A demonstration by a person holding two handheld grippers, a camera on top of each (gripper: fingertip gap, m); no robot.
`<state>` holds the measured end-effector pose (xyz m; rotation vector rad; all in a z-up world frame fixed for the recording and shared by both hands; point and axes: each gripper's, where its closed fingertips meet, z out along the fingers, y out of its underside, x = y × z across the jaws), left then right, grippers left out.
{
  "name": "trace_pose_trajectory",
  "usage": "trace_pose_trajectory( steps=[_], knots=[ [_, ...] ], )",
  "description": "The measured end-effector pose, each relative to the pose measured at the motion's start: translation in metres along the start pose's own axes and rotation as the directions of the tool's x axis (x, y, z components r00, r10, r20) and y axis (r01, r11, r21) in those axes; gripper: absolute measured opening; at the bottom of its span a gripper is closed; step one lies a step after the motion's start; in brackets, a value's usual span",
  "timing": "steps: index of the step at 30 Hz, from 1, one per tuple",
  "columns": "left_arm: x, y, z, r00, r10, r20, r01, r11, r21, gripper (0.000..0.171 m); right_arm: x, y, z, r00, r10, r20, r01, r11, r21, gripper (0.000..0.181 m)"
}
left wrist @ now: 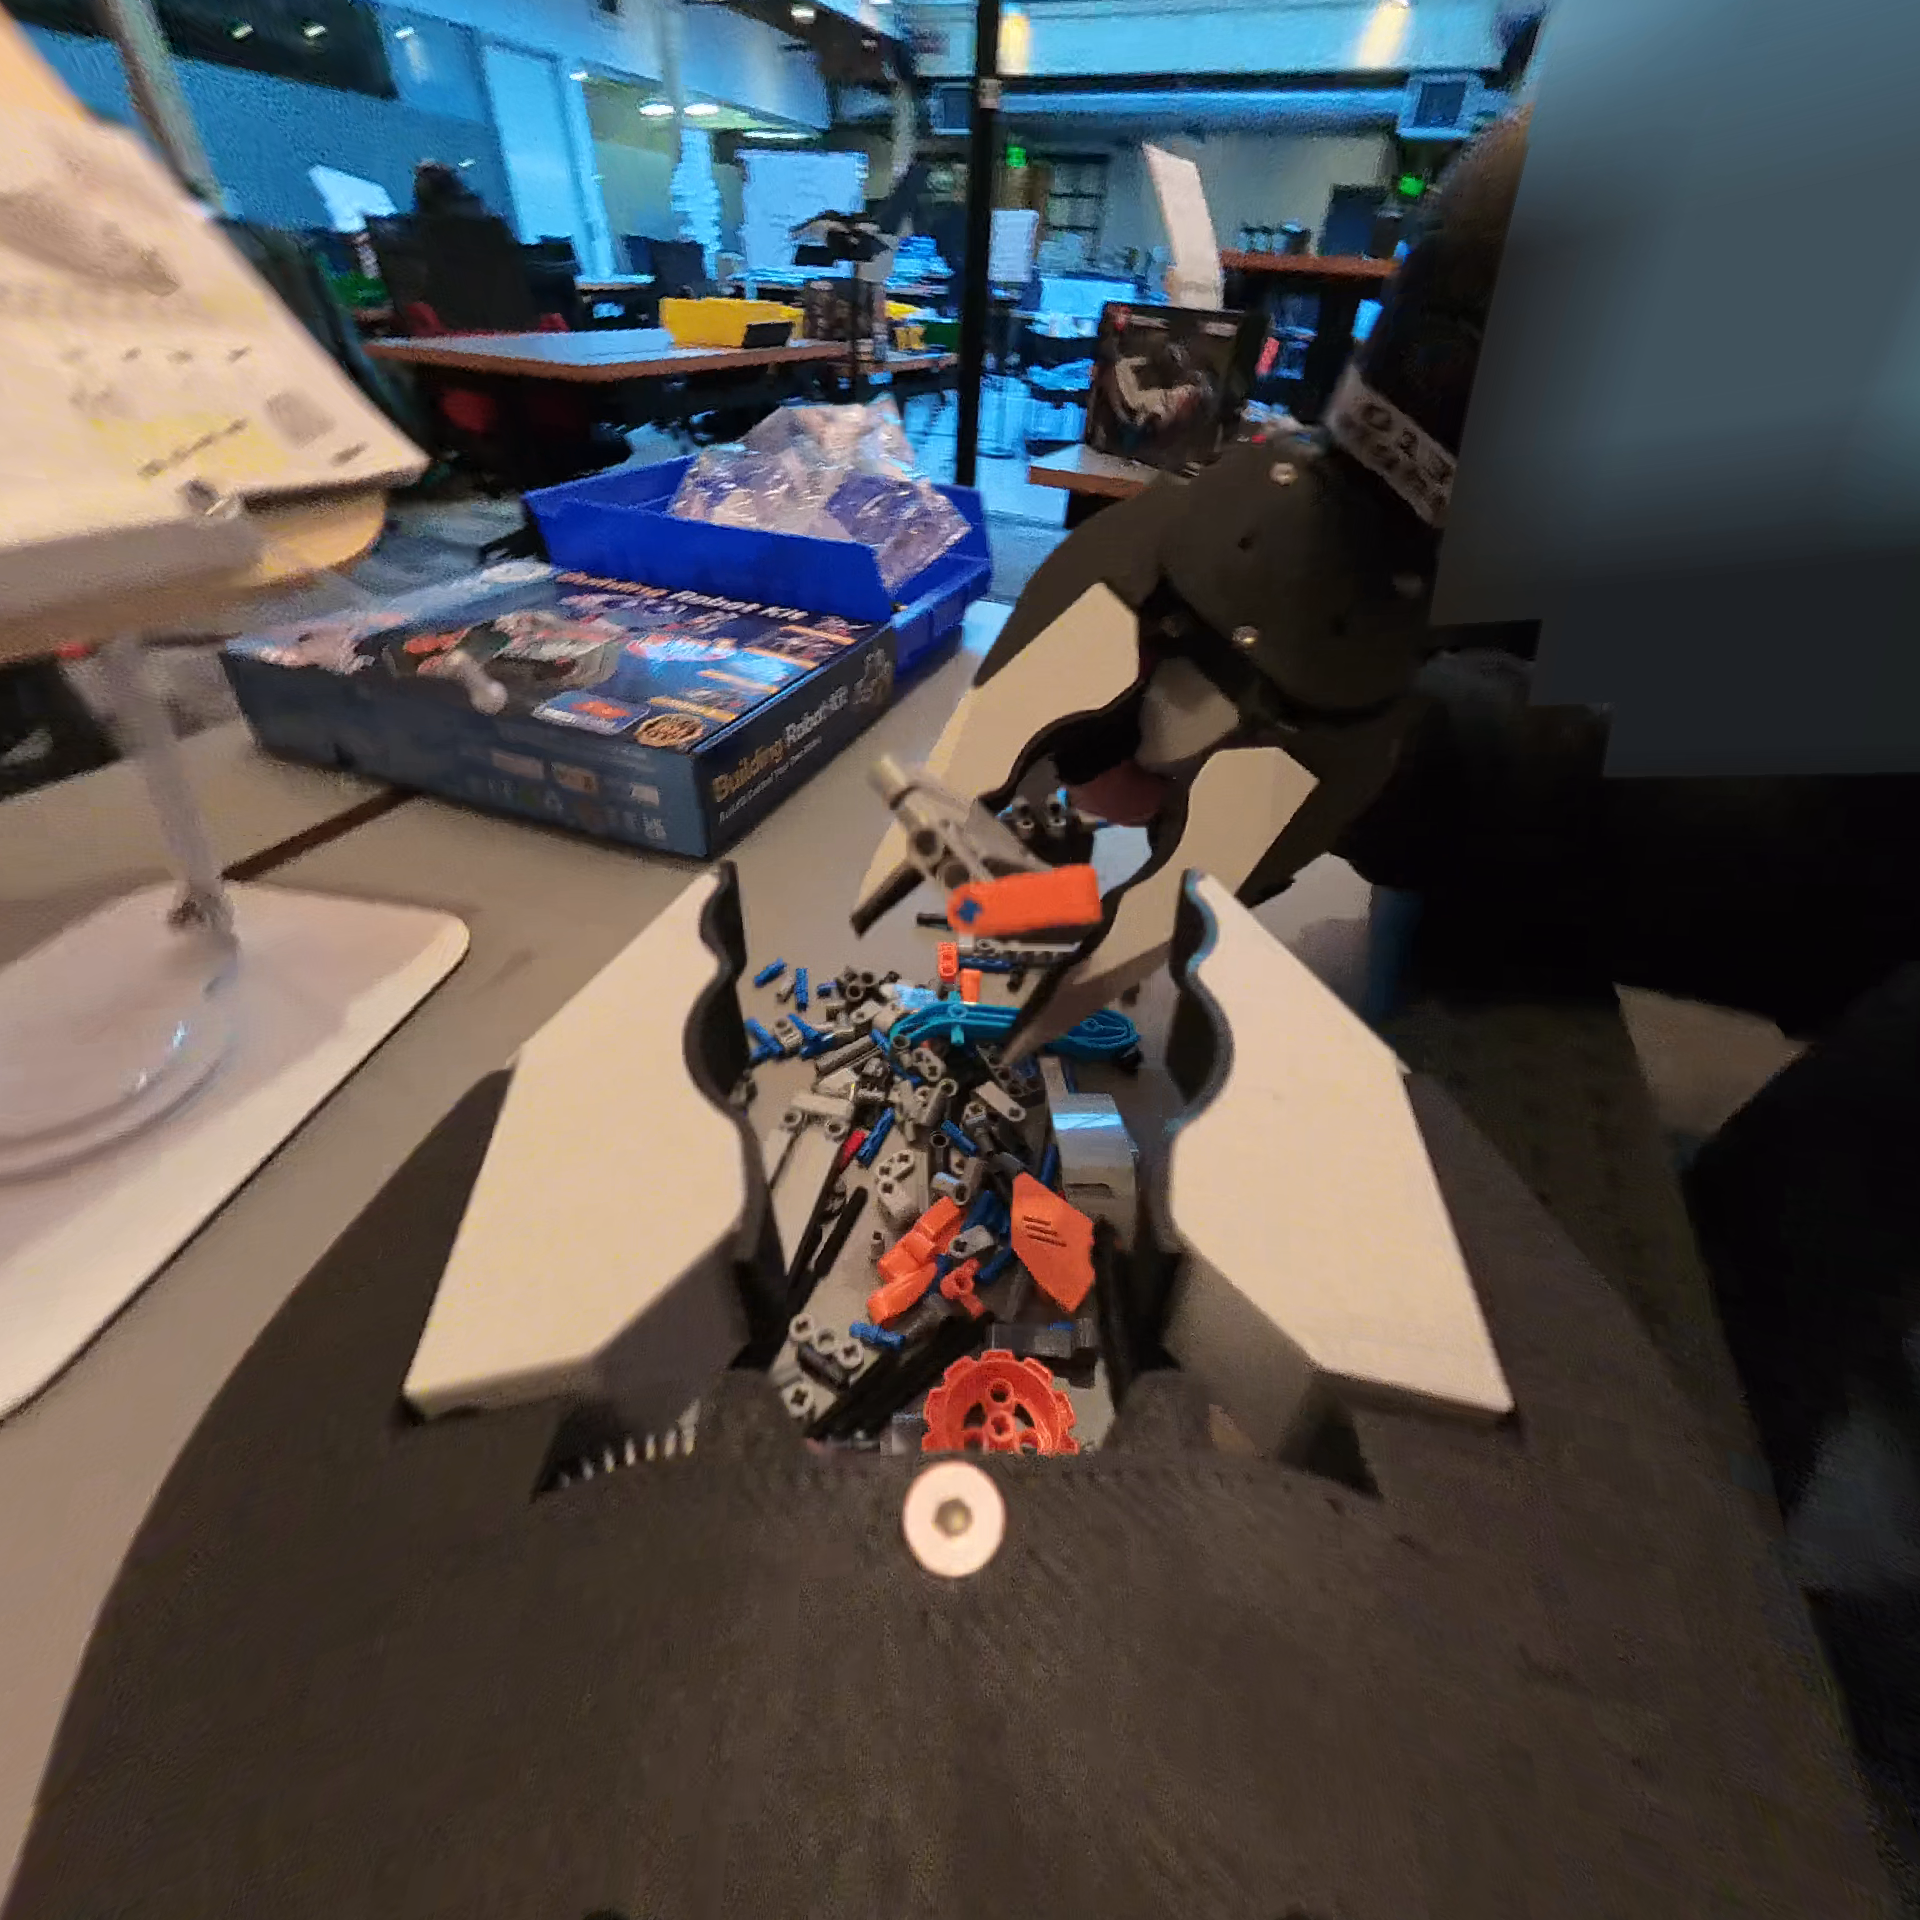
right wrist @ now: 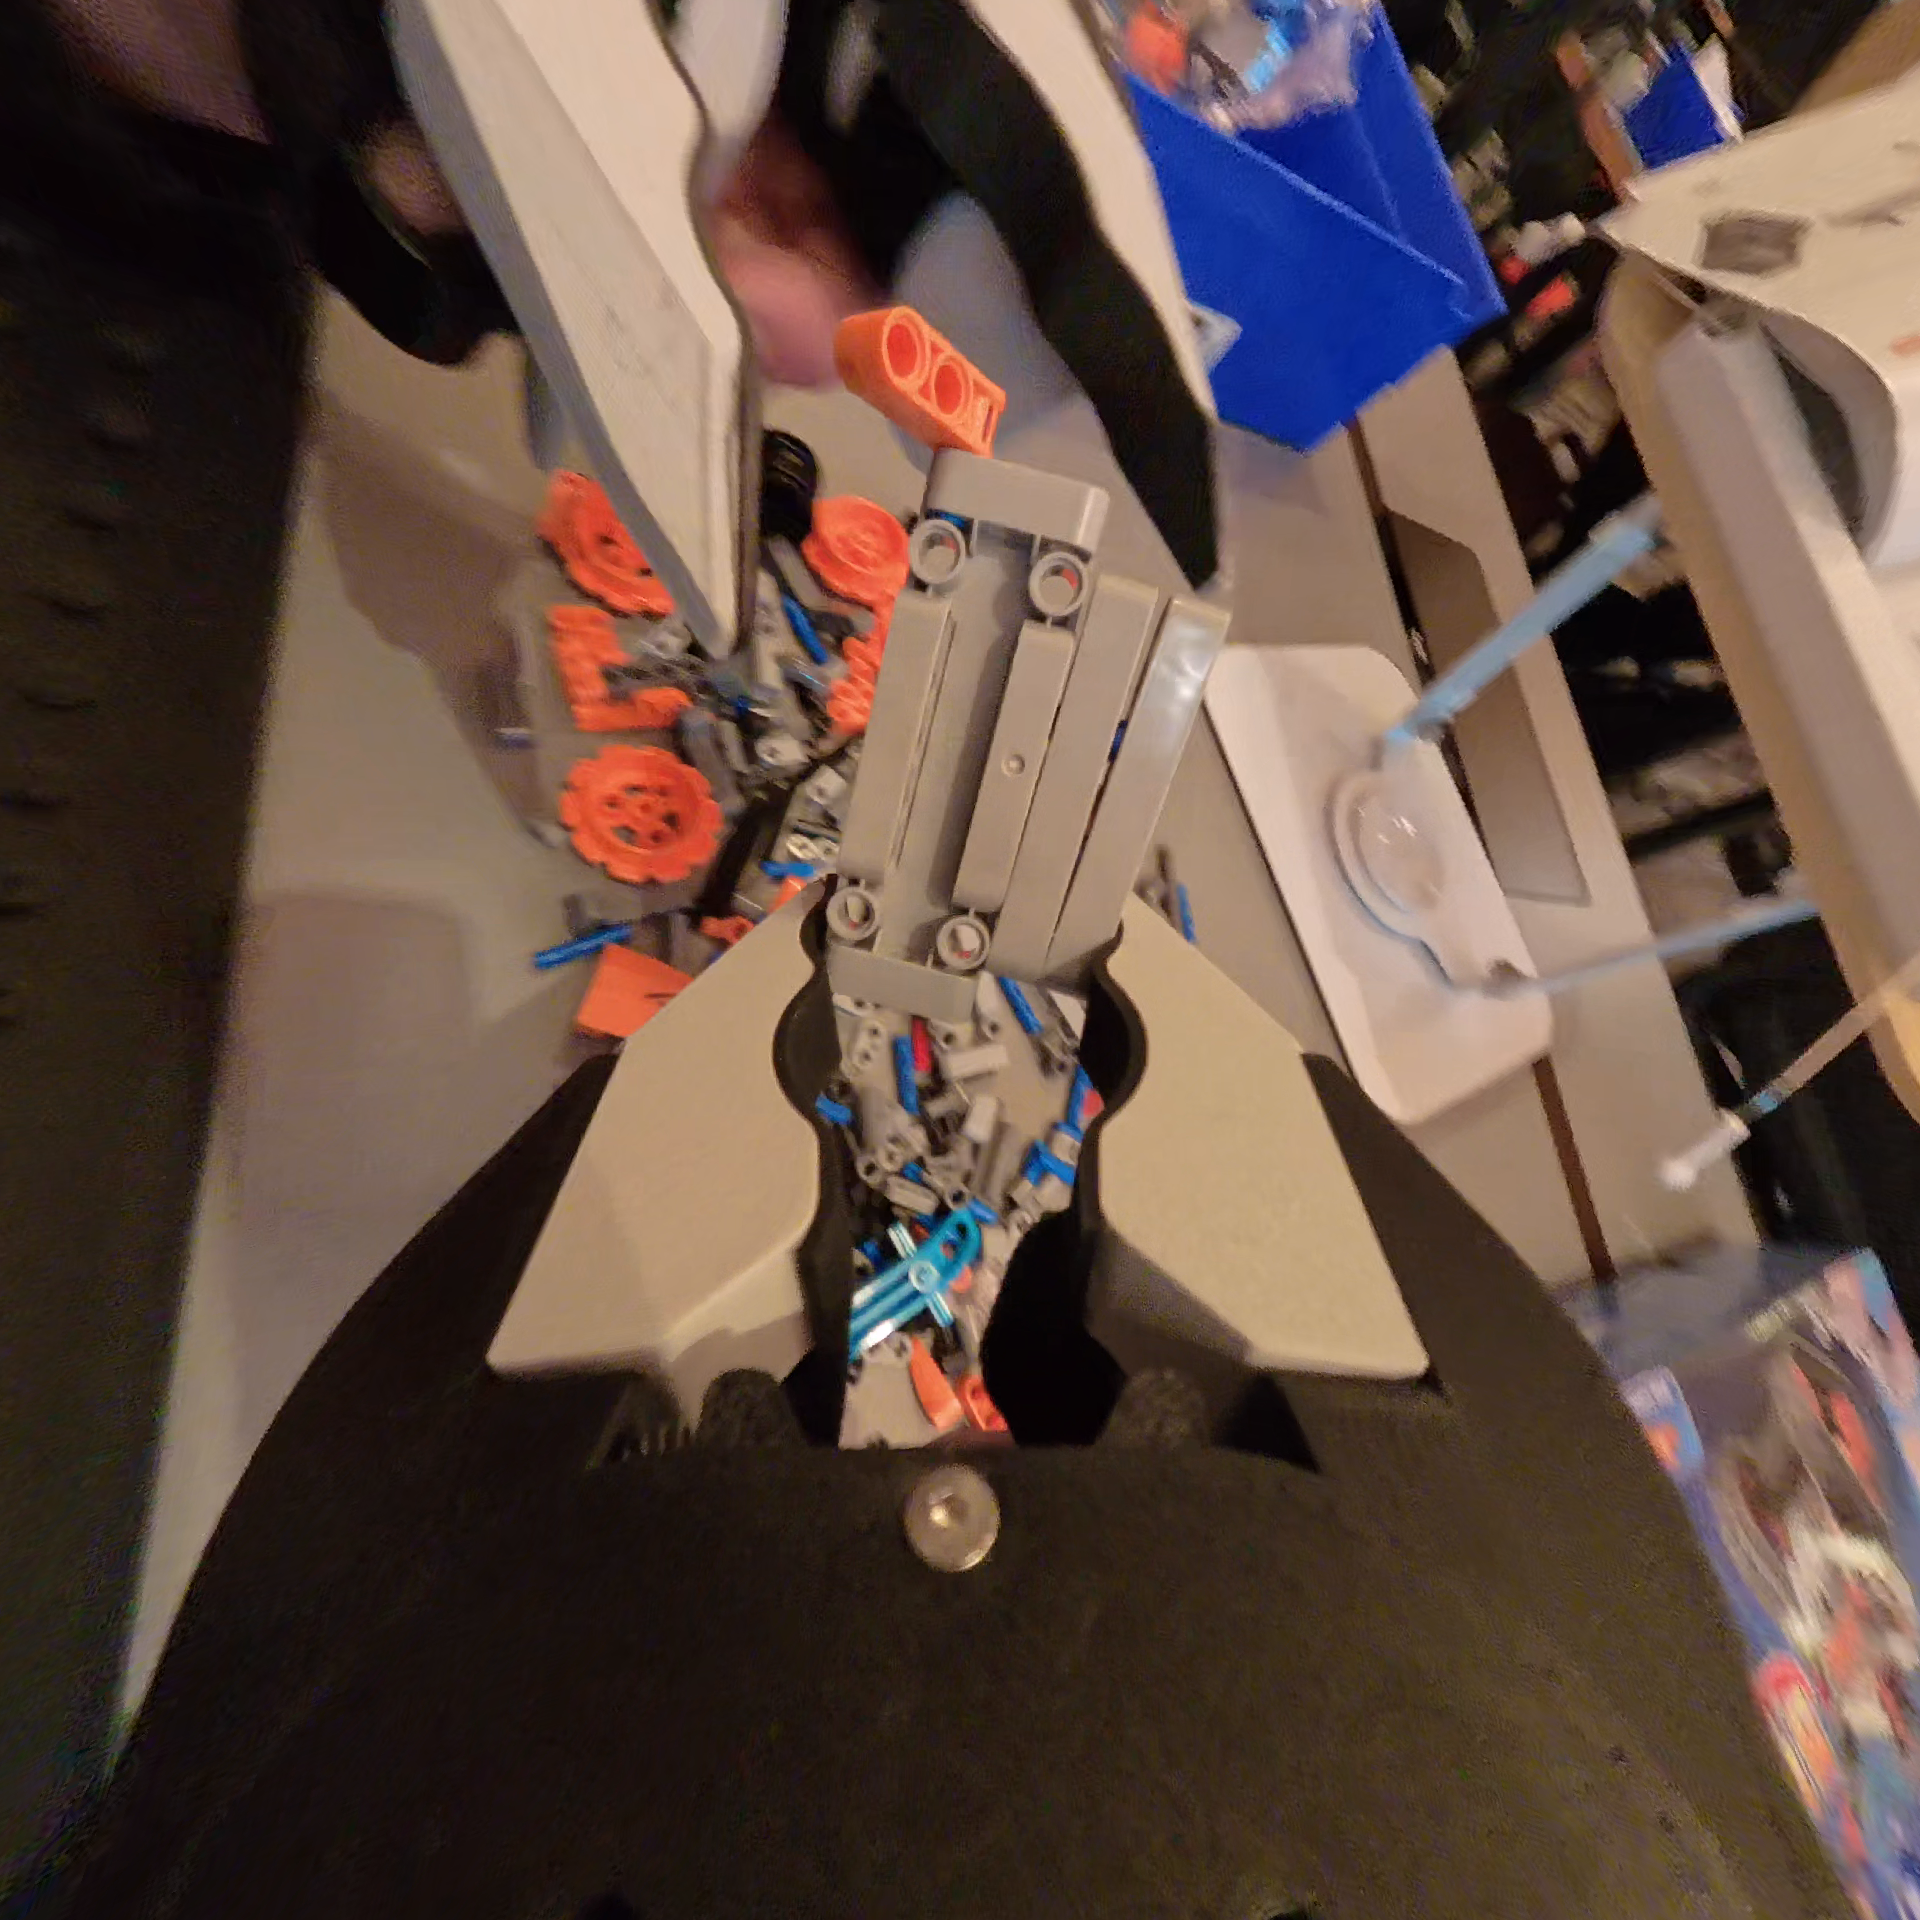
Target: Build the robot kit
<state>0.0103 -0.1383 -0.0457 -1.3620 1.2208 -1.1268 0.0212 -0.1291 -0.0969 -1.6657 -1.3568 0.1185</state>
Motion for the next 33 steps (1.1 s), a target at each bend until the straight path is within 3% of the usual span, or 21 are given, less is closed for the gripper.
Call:
trace_pose_trajectory(
  steps=[4, 6, 9, 19, 22, 23, 25, 28, 33],
  knots=[
    [0.028, -0.011, 0.006, 0.982, 0.013, -0.187, 0.000, 0.998, 0.069, 0.071, -0.022, -0.025, -0.005, 0.990, 0.014, 0.142, -0.037, 0.986, 0.162, 0.043],
    [0.035, -0.016, 0.005, 0.970, 0.004, -0.242, 0.022, 0.994, 0.105, 0.049, -0.030, -0.035, -0.010, 0.976, 0.040, 0.215, -0.089, 0.971, 0.222, 0.043],
    [0.044, -0.029, -0.002, 0.952, -0.008, -0.306, 0.067, 0.981, 0.184, 0.046, -0.038, -0.046, -0.014, 0.960, 0.053, 0.277, -0.132, 0.951, 0.278, 0.043],
    [0.060, -0.047, -0.009, 0.944, 0.086, -0.317, -0.001, 0.966, 0.260, 0.045, -0.044, -0.066, -0.026, 0.945, 0.058, 0.323, -0.176, 0.920, 0.350, 0.042],
    [0.056, -0.050, -0.008, 0.946, 0.047, -0.322, 0.046, 0.961, 0.273, 0.045, -0.040, -0.066, -0.029, 0.941, 0.084, 0.329, -0.206, 0.911, 0.358, 0.042],
    [0.051, -0.051, -0.008, 0.947, 0.013, -0.321, 0.079, 0.959, 0.272, 0.047, -0.040, -0.067, -0.030, 0.928, 0.098, 0.359, -0.234, 0.904, 0.358, 0.043],
    [0.051, -0.053, -0.007, 0.948, 0.007, -0.318, 0.083, 0.959, 0.271, 0.069, -0.046, -0.069, -0.032, 0.909, 0.097, 0.405, -0.261, 0.890, 0.373, 0.043],
    [0.065, -0.047, -0.007, 0.926, 0.032, -0.377, 0.067, 0.967, 0.246, 0.046, -0.050, -0.069, -0.032, 0.906, 0.073, 0.416, -0.242, 0.897, 0.369, 0.043],
    [0.070, -0.047, -0.010, 0.917, 0.087, -0.390, 0.019, 0.965, 0.260, 0.045, -0.055, -0.073, -0.033, 0.897, 0.061, 0.439, -0.247, 0.890, 0.382, 0.043]
  ],
)
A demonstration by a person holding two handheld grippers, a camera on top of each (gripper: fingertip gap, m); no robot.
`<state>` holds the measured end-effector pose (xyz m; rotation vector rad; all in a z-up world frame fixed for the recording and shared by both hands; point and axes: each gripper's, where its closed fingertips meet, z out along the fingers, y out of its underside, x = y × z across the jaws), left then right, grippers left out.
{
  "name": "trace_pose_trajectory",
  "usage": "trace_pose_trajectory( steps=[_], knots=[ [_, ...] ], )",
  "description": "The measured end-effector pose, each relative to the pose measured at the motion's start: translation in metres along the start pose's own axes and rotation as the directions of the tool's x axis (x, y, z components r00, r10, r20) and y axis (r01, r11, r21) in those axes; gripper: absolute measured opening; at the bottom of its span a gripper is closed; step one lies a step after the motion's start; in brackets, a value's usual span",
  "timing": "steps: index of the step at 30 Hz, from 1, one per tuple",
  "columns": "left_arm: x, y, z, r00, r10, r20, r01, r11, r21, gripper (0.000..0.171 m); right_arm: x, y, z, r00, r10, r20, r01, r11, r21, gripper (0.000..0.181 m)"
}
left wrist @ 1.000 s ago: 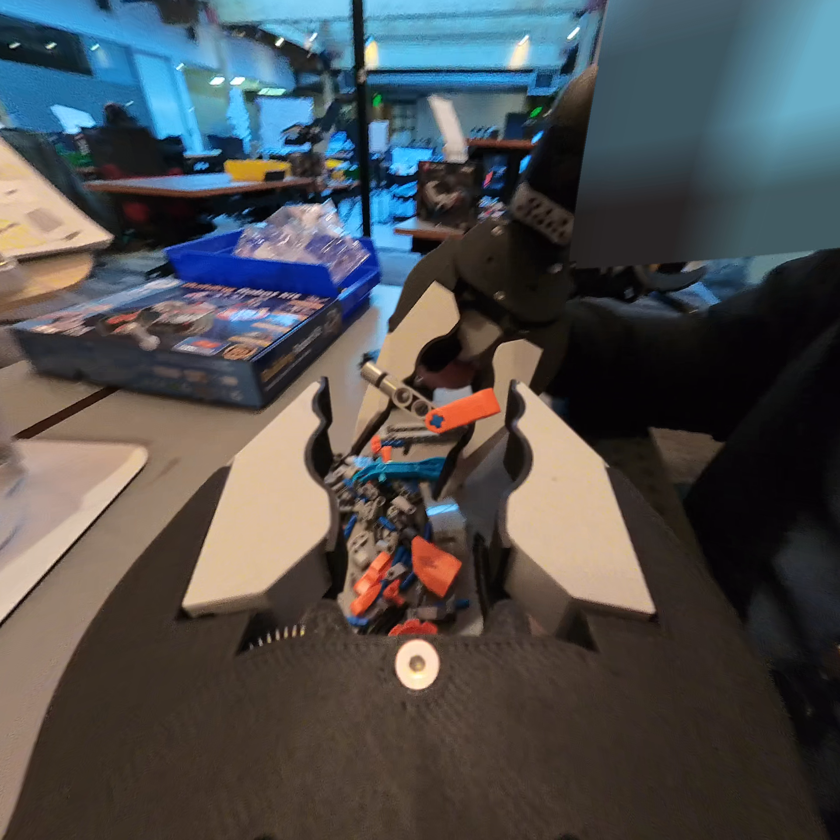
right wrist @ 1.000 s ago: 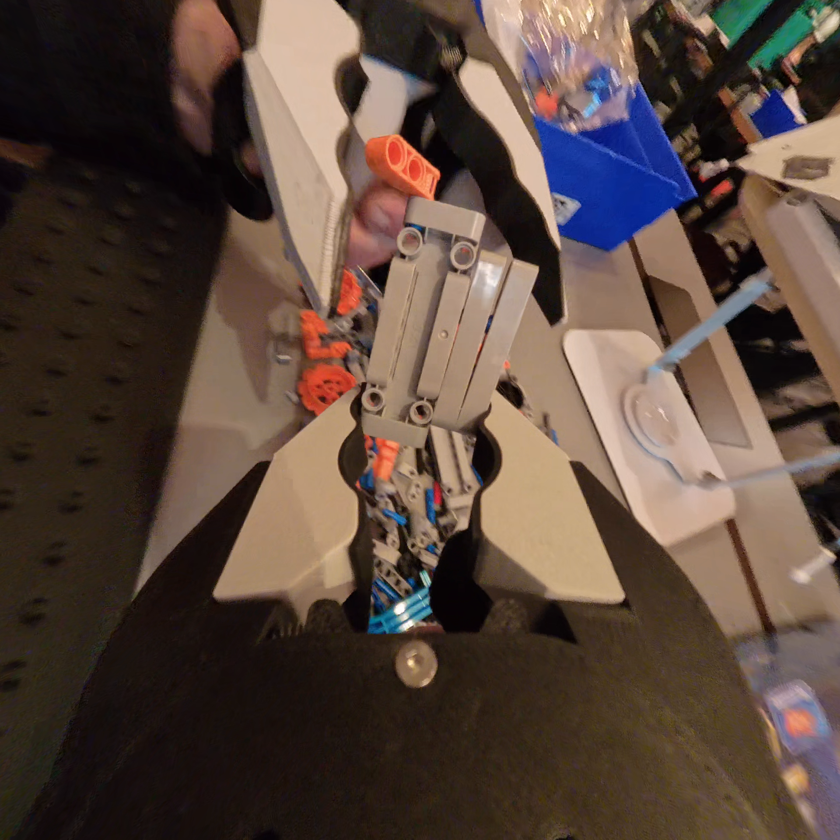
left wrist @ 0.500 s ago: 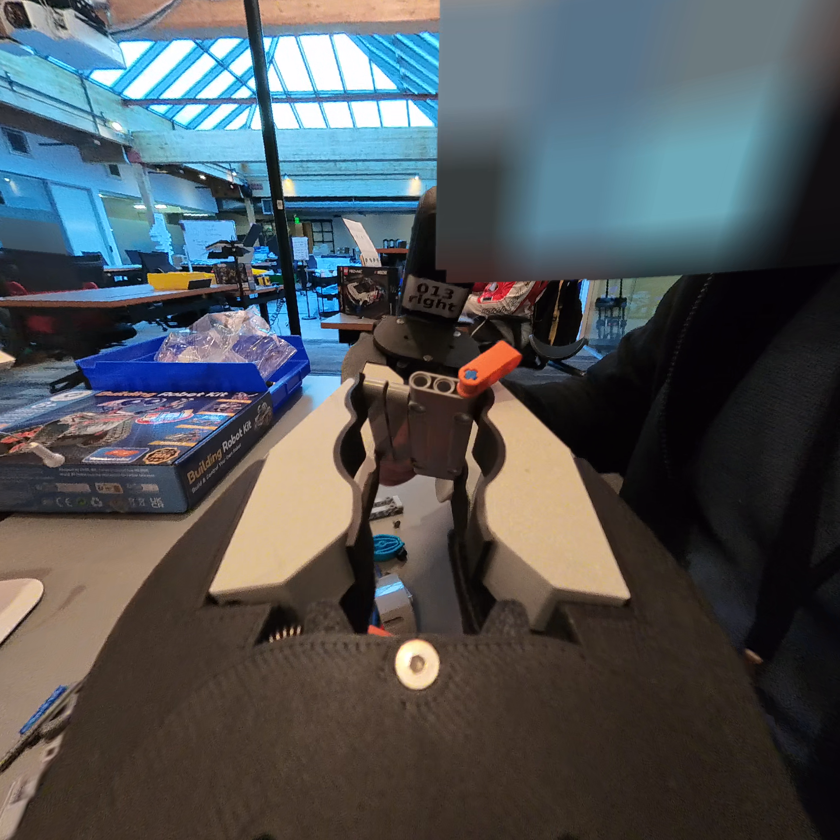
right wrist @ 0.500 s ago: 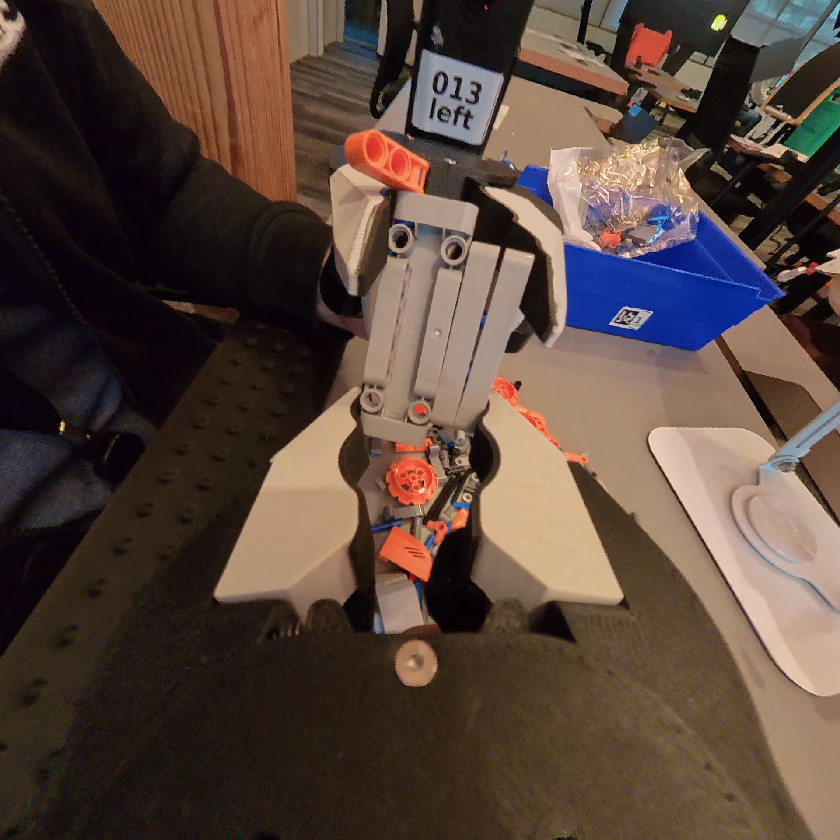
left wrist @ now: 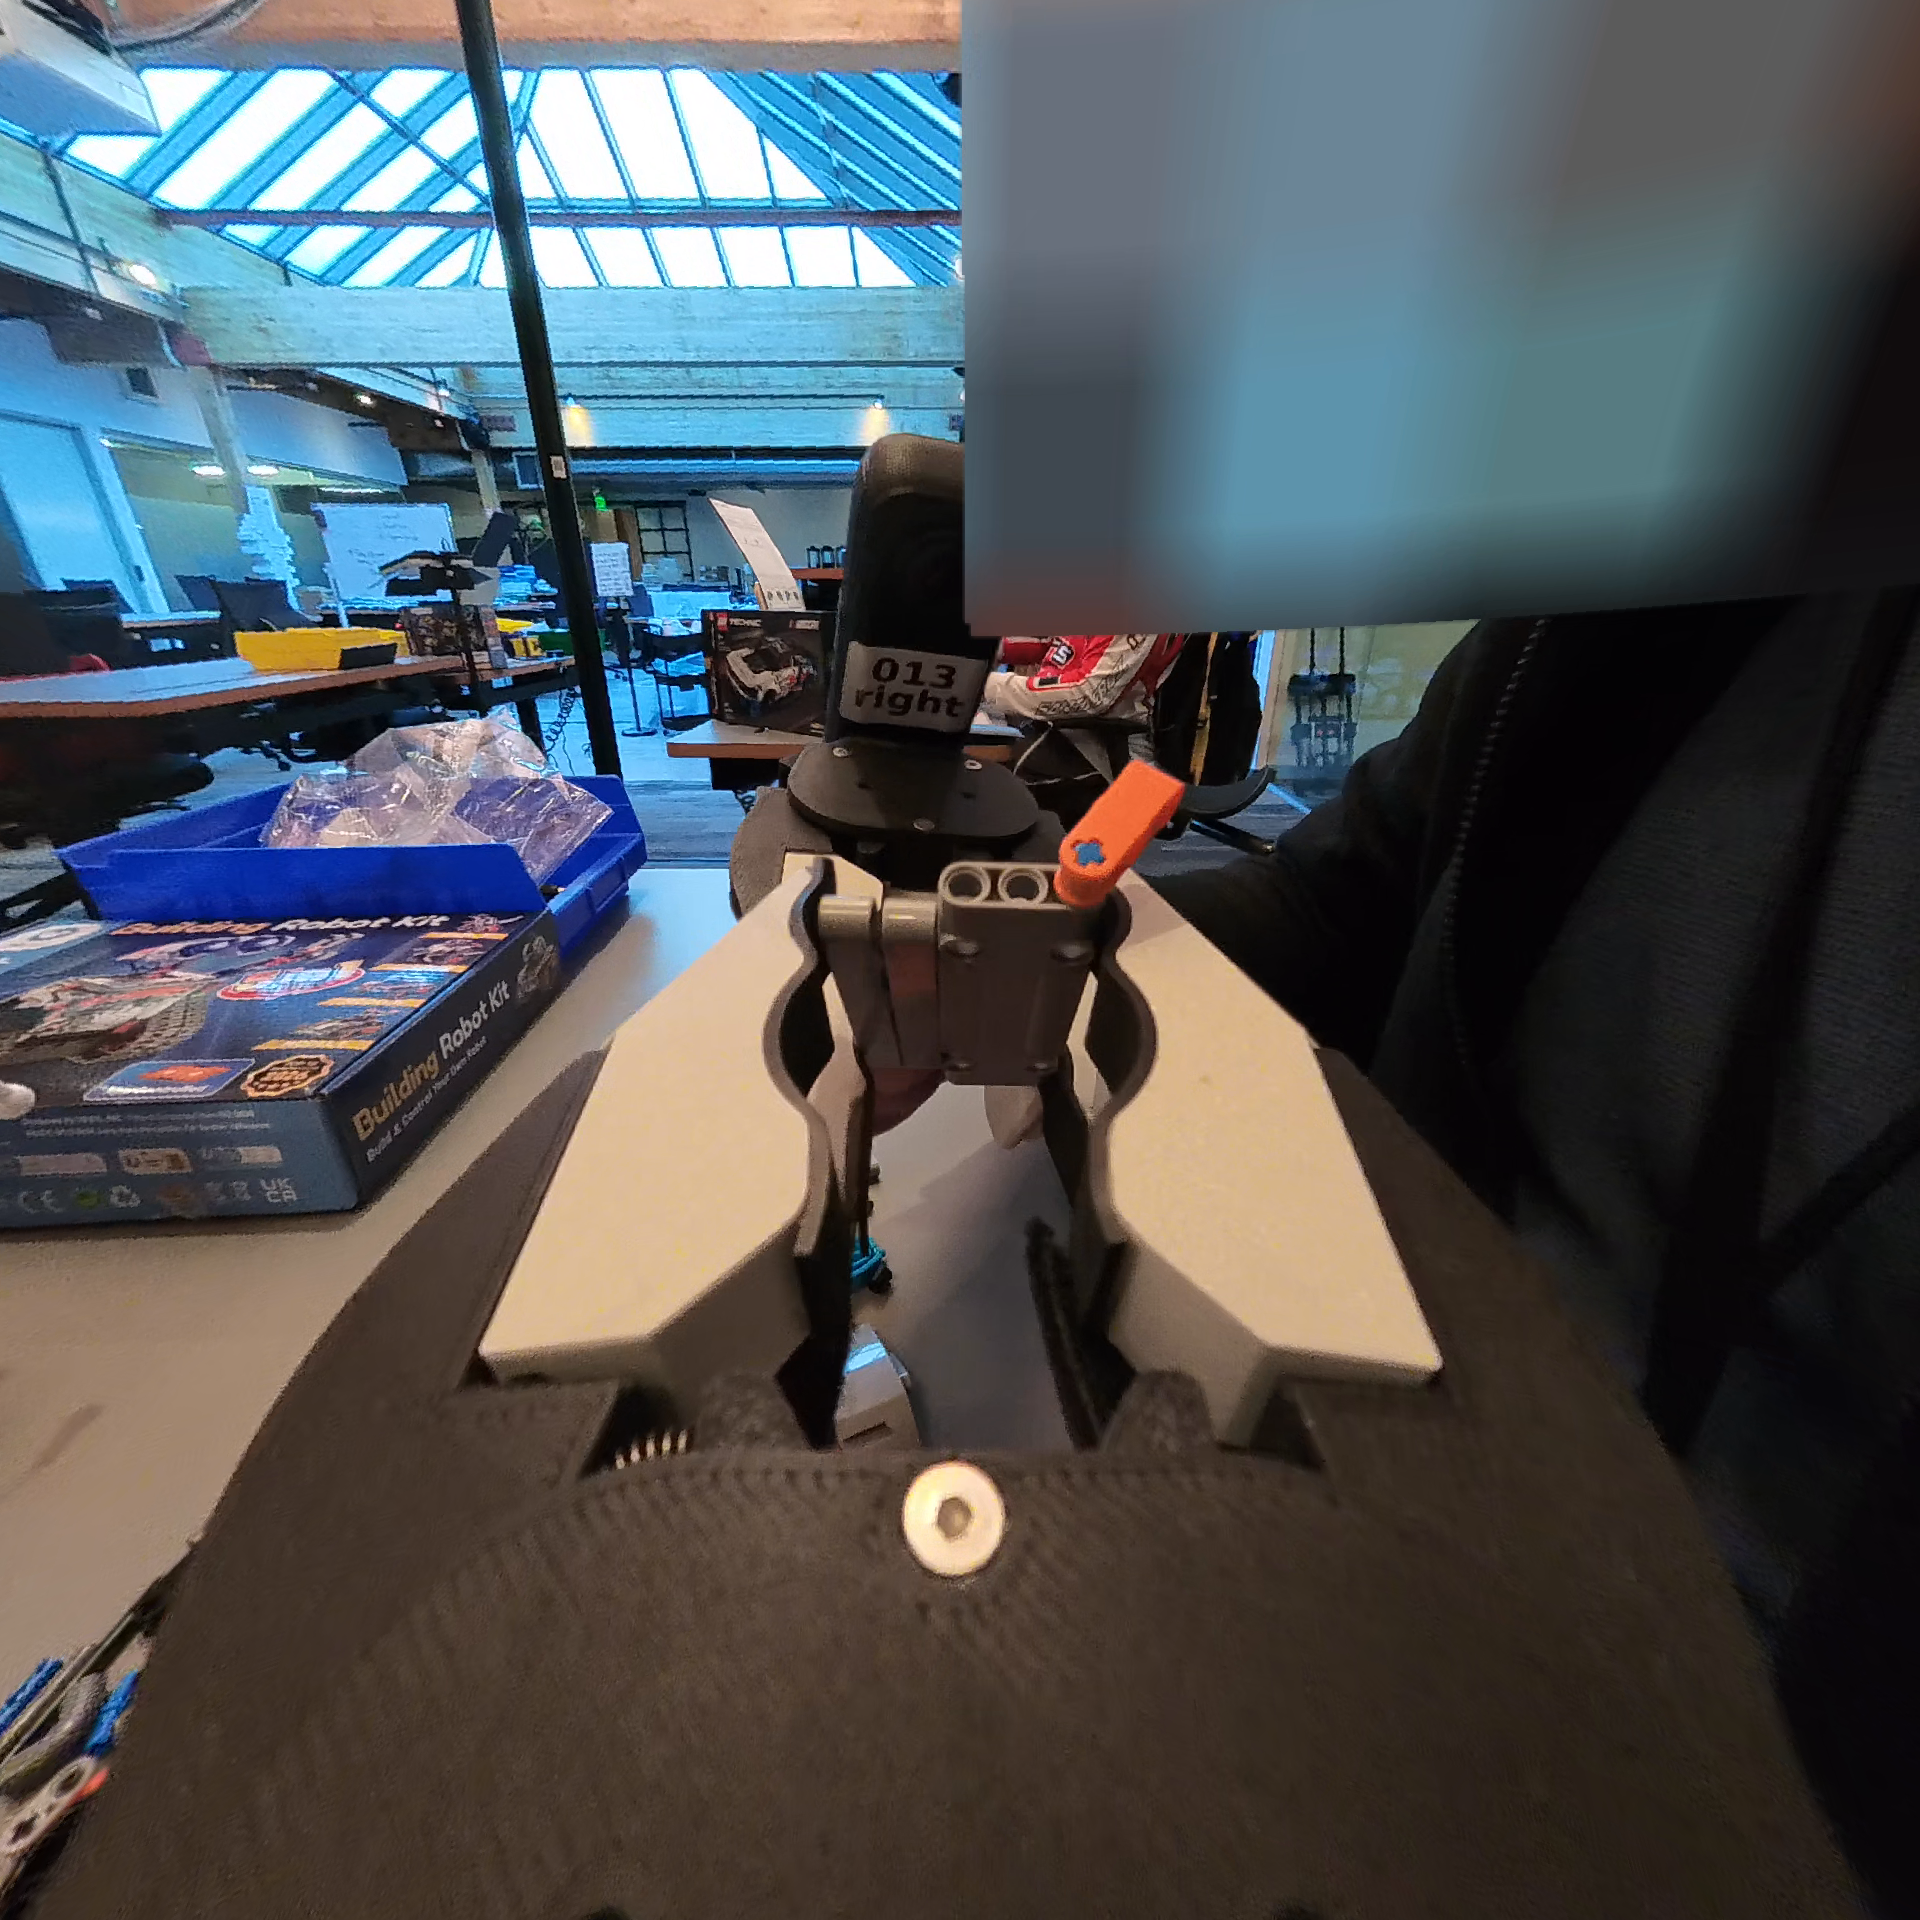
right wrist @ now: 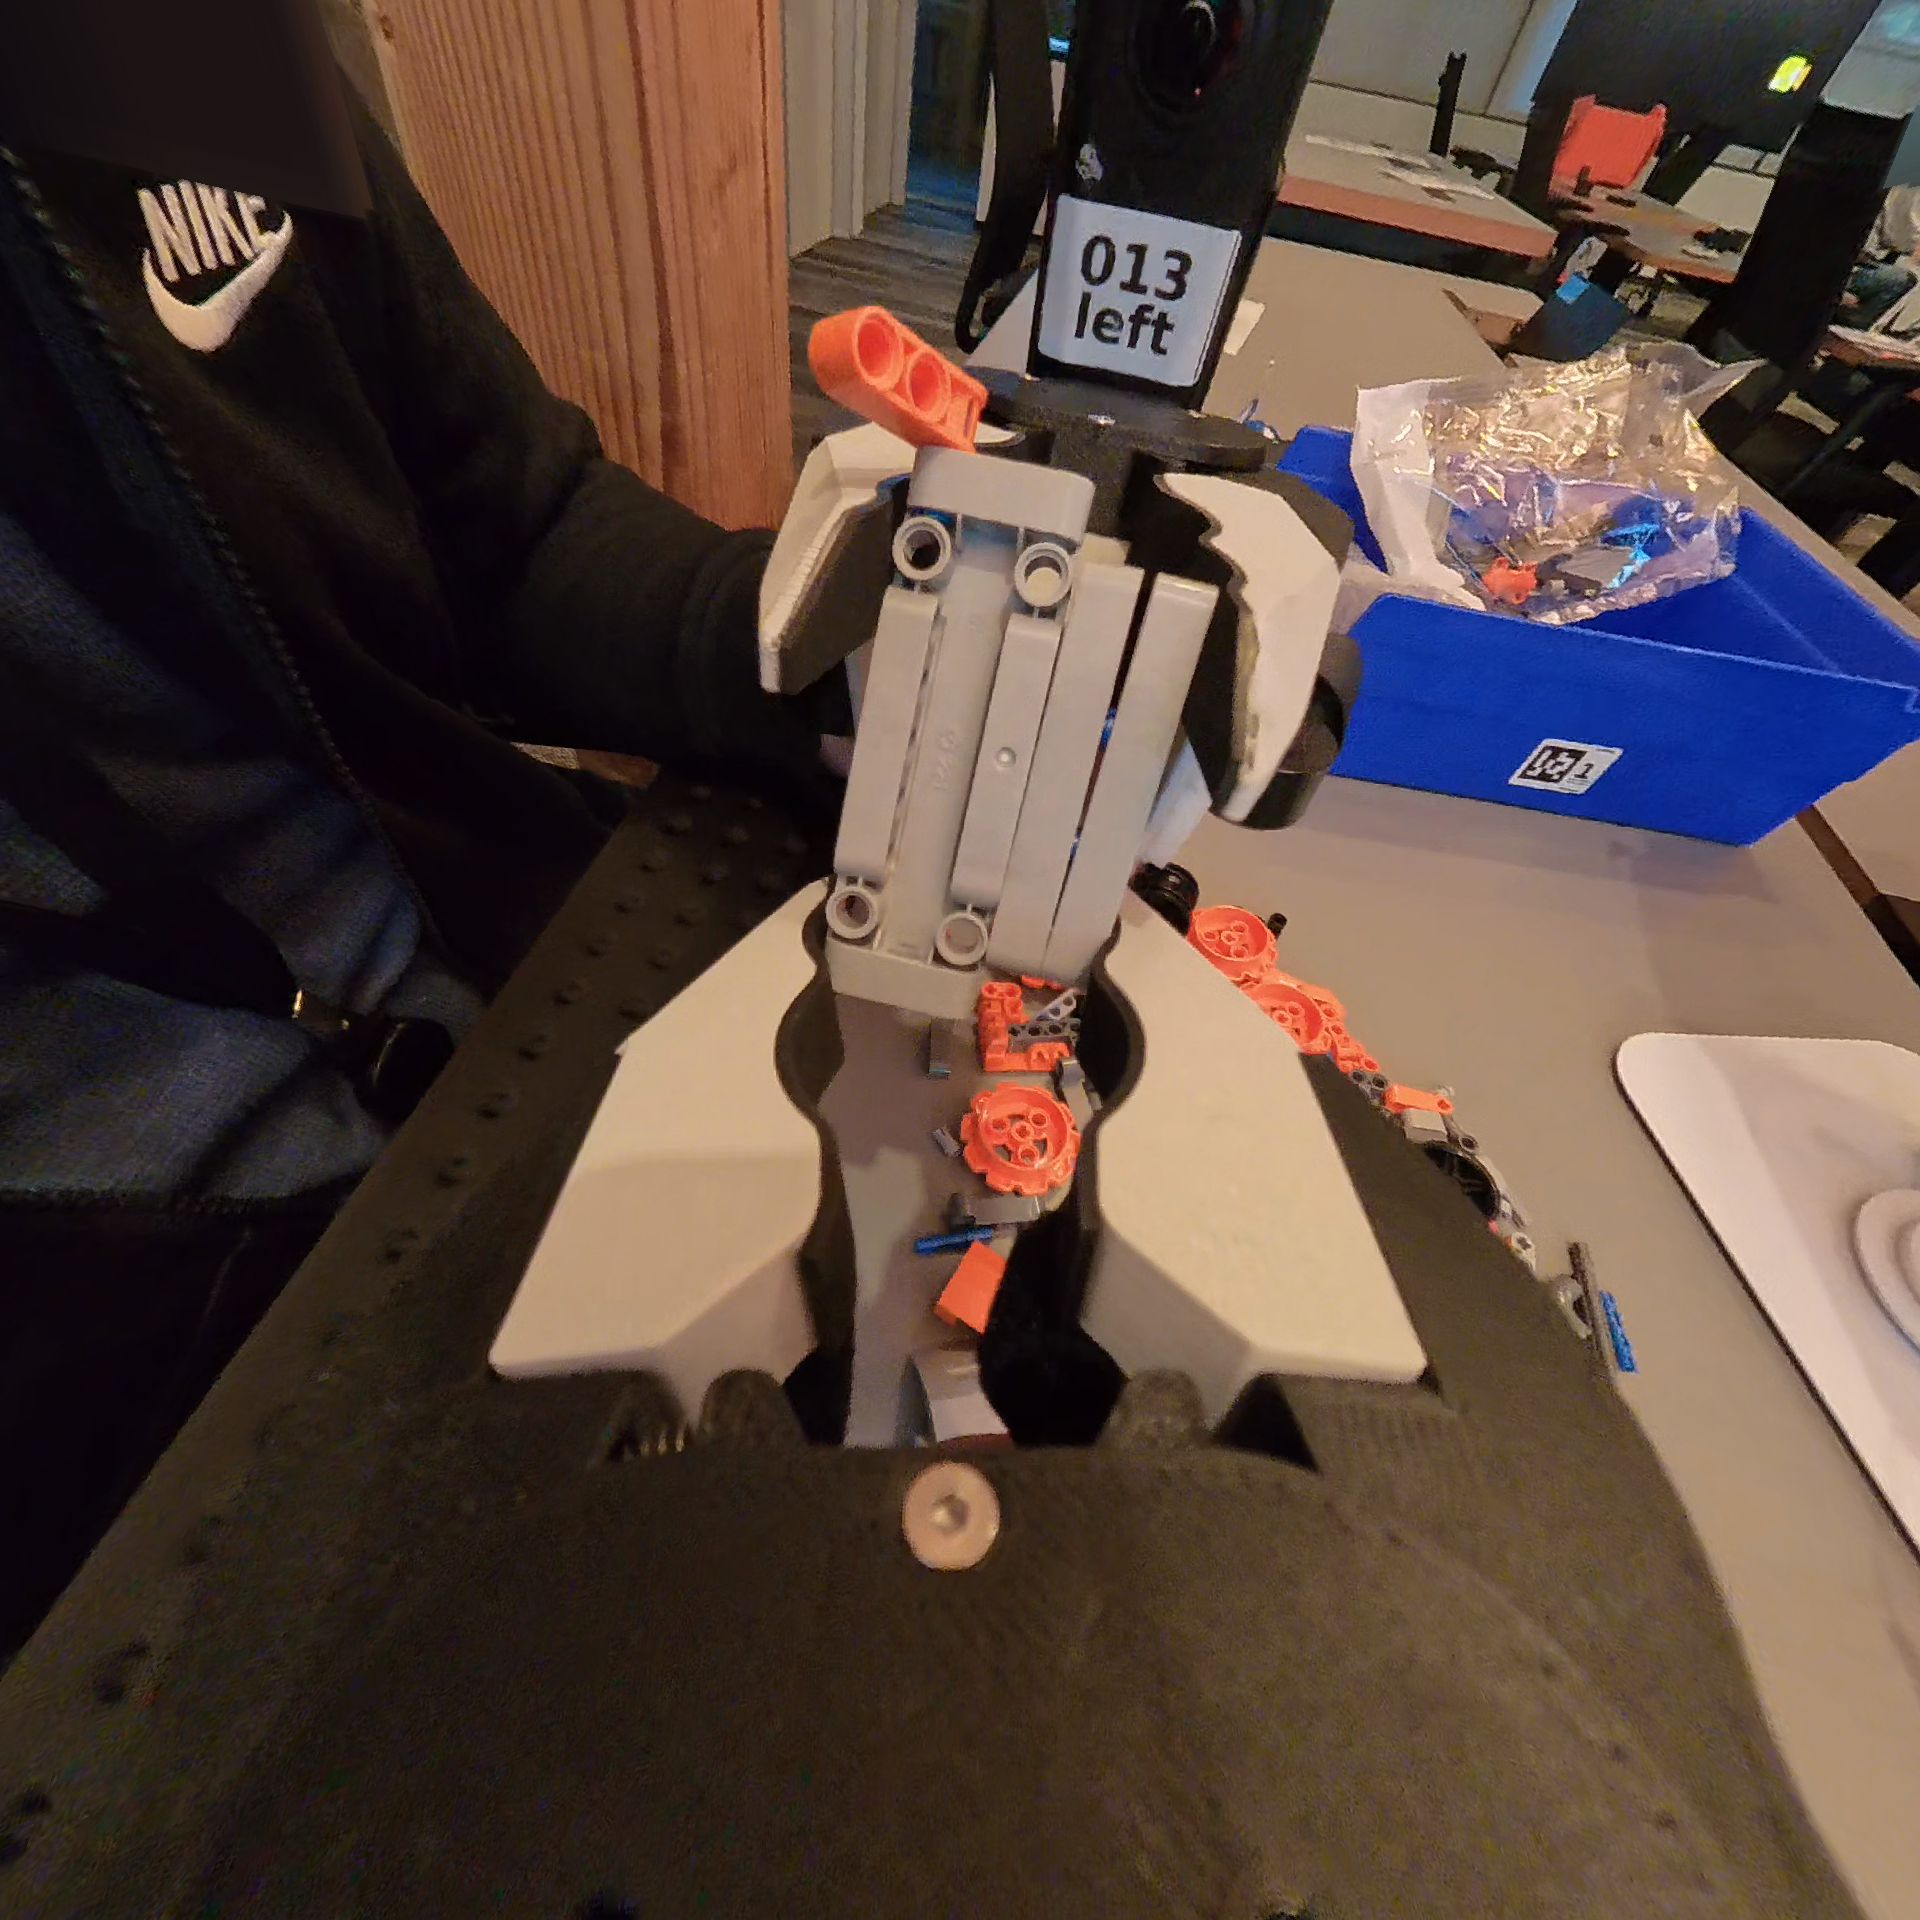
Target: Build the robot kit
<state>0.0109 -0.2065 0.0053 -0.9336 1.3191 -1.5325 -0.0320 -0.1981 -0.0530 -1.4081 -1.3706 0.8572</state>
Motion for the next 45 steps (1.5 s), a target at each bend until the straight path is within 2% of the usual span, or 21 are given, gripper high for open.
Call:
trace_pose_trajectory(
  steps=[6, 10, 12, 14, 16, 22, 36, 42, 45],
  knots=[
    [0.004, -0.003, 0.001, 0.998, 0.056, 0.020, -0.055, 0.998, -0.016, 0.045, -0.004, -0.005, 0.003, 0.999, 0.033, 0.036, -0.034, 0.999, 0.033, 0.041],
    [0.001, -0.005, 0.003, 0.999, 0.047, 0.025, -0.047, 0.999, -0.012, 0.046, -0.001, -0.006, 0.002, 1.000, 0.029, 0.011, -0.029, 0.999, 0.032, 0.042],
    [-0.005, -0.003, 0.000, 1.000, -0.023, 0.014, 0.023, 1.000, -0.002, 0.046, 0.004, -0.003, -0.001, 0.999, 0.039, -0.011, -0.039, 0.999, 0.020, 0.043],
    [-0.011, -0.003, -0.004, 0.998, 0.003, 0.062, -0.002, 1.000, -0.008, 0.050, 0.008, 0.000, -0.004, 0.999, 0.041, -0.027, -0.041, 0.999, 0.001, 0.043],
    [-0.011, -0.006, -0.007, 0.996, 0.035, 0.077, -0.034, 0.999, -0.011, 0.046, 0.009, 0.005, -0.004, 0.999, 0.028, -0.035, -0.029, 0.999, -0.035, 0.043],
    [-0.003, 0.000, -0.003, 0.997, 0.067, 0.043, -0.065, 0.997, -0.038, 0.045, 0.000, 0.016, 0.004, 0.999, 0.036, 0.012, -0.035, 0.995, -0.089, 0.042],
    [0.004, -0.006, 0.001, 0.996, 0.086, 0.031, -0.085, 0.996, -0.020, 0.043, -0.002, 0.009, 0.006, 0.999, 0.038, 0.016, -0.036, 0.997, -0.066, 0.042],
    [-0.007, -0.004, -0.010, 0.998, 0.053, 0.025, -0.053, 0.999, -0.007, 0.043, 0.010, 0.010, 0.000, 0.998, 0.019, -0.061, -0.025, 0.996, -0.091, 0.042],
    [-0.022, 0.011, -0.017, 0.996, 0.036, 0.077, -0.030, 0.997, -0.073, 0.043, 0.027, 0.028, -0.001, 0.985, -0.026, -0.170, -0.009, 0.979, -0.206, 0.042]
  ],
)
